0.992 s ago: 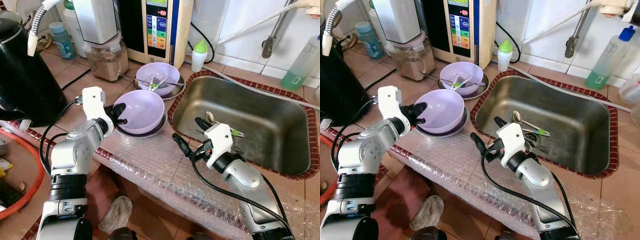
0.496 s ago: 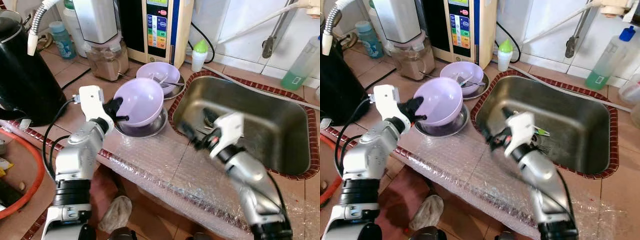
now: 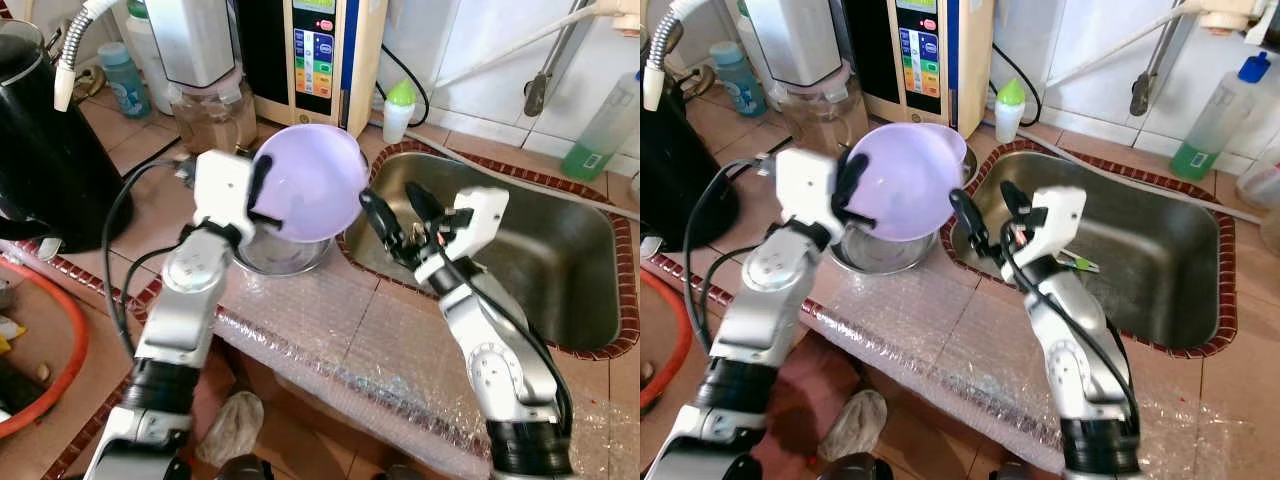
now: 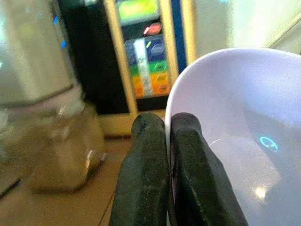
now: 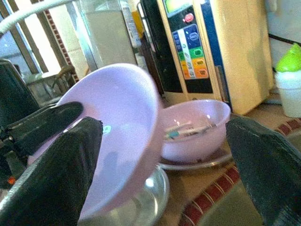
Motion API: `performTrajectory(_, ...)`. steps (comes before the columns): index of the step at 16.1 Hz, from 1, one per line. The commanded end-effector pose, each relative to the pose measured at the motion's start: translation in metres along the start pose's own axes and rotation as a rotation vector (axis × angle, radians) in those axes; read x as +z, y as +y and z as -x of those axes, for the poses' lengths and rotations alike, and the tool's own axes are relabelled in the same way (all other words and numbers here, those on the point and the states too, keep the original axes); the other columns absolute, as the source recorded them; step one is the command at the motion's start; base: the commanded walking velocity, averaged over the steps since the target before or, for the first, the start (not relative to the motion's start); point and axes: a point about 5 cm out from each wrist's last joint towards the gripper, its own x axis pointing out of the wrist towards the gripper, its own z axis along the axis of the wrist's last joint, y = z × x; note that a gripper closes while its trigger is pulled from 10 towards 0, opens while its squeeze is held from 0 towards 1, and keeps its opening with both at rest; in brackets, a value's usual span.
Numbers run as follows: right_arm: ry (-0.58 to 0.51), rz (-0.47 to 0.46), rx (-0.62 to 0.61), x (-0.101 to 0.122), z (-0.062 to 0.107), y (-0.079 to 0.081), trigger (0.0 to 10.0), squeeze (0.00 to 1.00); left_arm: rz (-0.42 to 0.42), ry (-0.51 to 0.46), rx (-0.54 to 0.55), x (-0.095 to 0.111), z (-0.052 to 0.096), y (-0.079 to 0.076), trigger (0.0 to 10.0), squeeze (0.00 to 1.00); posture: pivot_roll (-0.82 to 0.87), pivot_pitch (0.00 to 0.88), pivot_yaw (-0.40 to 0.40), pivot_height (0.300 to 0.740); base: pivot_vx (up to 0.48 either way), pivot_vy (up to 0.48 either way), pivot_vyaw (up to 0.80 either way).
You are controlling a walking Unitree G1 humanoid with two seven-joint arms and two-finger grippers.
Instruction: Kitchen organization
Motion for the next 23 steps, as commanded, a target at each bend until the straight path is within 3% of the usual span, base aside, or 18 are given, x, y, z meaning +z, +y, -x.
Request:
performTrajectory(1, 0.005, -0.024, -0.008, 0.000, -0.005, -0.001, 4.4, 0.00, -0.060, -0.046, -0.025, 0.007, -0.005, -0.006, 0.0, 0.00, -0.05, 0.010, 0.012, 0.740, 0.000, 0.000, 0.00)
performTrajectory(2, 0.011, -0.033, -0.019, 0.000, -0.009, -0.002, 0.0, 0.00, -0.077, -0.072, -0.035, 0.010, -0.006, -0.009, 0.0, 0.00, -0.05, 0.009, 0.009, 0.740, 0.000, 0.000, 0.00)
performTrajectory(3, 0.029, -0.041, -0.042, -0.003, -0.013, -0.002, 0.0, 0.00, -0.103, -0.120, -0.050, 0.016, -0.006, -0.012, 0.0, 0.00, -0.05, 0.008, 0.002, 0.740, 0.000, 0.000, 0.00)
performTrajectory(5, 0.082, 0.045, -0.071, -0.010, -0.017, -0.006, 0.0, 0.00, -0.143, -0.196, -0.065, 0.021, -0.004, -0.018, 0.0, 0.00, -0.05, 0.003, -0.003, 0.740, 0.000, 0.000, 0.00)
performTrajectory(7, 0.103, 0.032, -0.136, -0.013, -0.018, -0.016, 0.0, 0.00, -0.164, -0.230, -0.079, 0.023, -0.001, -0.024, 0.0, 0.00, -0.04, 0.000, -0.013, 0.740, 0.000, 0.000, 0.00)
performTrajectory(11, 0.103, 0.002, -0.266, -0.008, -0.020, -0.035, 0.0, 0.00, -0.178, -0.276, -0.063, 0.023, 0.006, -0.016, 0.0, 0.00, -0.09, 0.000, -0.010, 0.740, 0.000, 0.000, 0.00)
performTrajectory(15, 0.112, -0.029, -0.352, -0.015, -0.013, -0.051, 0.0, 0.00, -0.181, -0.241, -0.038, 0.013, 0.010, -0.007, 0.0, 0.00, -0.06, 0.000, 0.009, 0.740, 0.000, 0.000, 0.00)
performTrajectory(17, 0.113, -0.058, -0.336, -0.019, -0.018, -0.046, 0.0, 0.00, -0.182, -0.253, -0.030, 0.016, 0.009, 0.000, 0.0, 0.00, -0.05, 0.000, 0.004, 0.740, 0.000, 0.000, 0.00)
performTrajectory(19, 0.100, -0.145, -0.309, -0.019, -0.028, -0.042, 0.0, 0.00, -0.179, -0.272, -0.009, 0.021, 0.002, 0.005, 0.0, 0.00, -0.02, 0.000, -0.002, 0.740, 0.000, 0.000, 0.00)
performTrajectory(21, 0.144, -0.202, -0.300, -0.030, -0.027, -0.042, 0.0, 0.00, -0.165, -0.279, 0.031, 0.026, -0.002, 0.009, 0.0, 0.00, -0.01, 0.000, -0.005, 0.740, 0.000, 0.000, 0.00)
performTrajectory(23, 0.133, -0.209, -0.286, -0.028, -0.027, -0.040, 0.0, 0.00, -0.149, -0.263, 0.014, 0.024, -0.002, 0.008, 0.0, 0.00, -0.01, 0.000, -0.004, 0.740, 0.000, 0.000, 0.00)
